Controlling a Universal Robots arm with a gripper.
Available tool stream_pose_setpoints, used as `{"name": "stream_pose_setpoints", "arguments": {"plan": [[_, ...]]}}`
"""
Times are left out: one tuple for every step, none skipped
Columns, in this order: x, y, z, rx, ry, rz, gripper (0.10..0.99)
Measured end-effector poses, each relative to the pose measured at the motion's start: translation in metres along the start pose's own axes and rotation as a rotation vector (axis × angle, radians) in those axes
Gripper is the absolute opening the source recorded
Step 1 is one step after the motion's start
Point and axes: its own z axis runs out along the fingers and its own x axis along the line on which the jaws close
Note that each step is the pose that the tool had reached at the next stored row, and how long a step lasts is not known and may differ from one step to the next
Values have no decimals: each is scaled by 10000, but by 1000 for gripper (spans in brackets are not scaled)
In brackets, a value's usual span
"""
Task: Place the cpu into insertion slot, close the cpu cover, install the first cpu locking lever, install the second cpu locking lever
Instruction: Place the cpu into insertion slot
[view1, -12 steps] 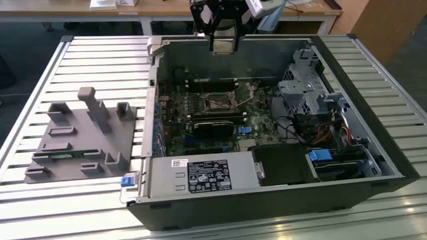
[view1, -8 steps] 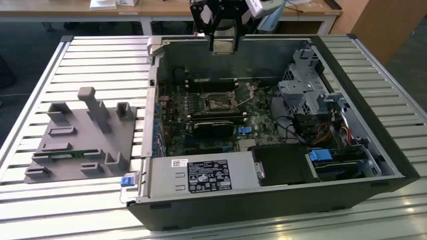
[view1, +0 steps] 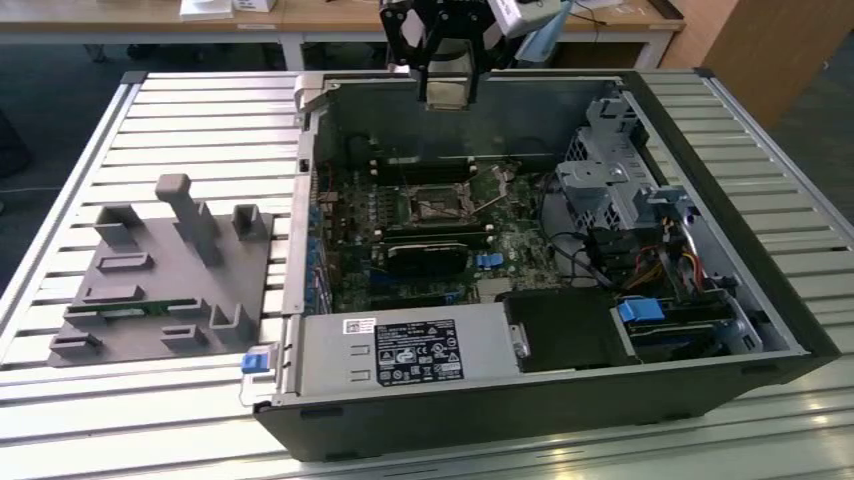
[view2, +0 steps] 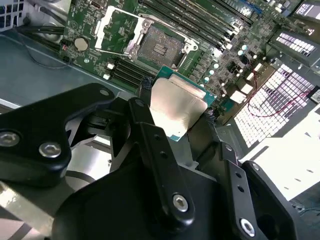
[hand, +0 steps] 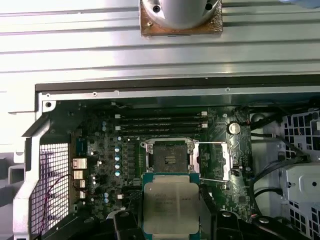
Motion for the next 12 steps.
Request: {"name": "stream_pose_setpoints", "arguments": {"plan": [[0,0,1,-2,-9,105,541],[0,0,2,-4,-17,194,541],[0,0,3,-6,-25,281,541],[0,0,4,-8,-33,370,541],[0,0,5,-10,-40,446,541],[1,0,5,-11,-45,511,541],[2,0,6,-12,-51,571,541],[2,-1,7,-14,-55,618,541],[2,0,8,-15,-59,658,541],[2,-1,10,-16,-63,705,541],[3,-1,12,-16,-67,759,541],[3,-1,13,-17,-72,809,541]]}}
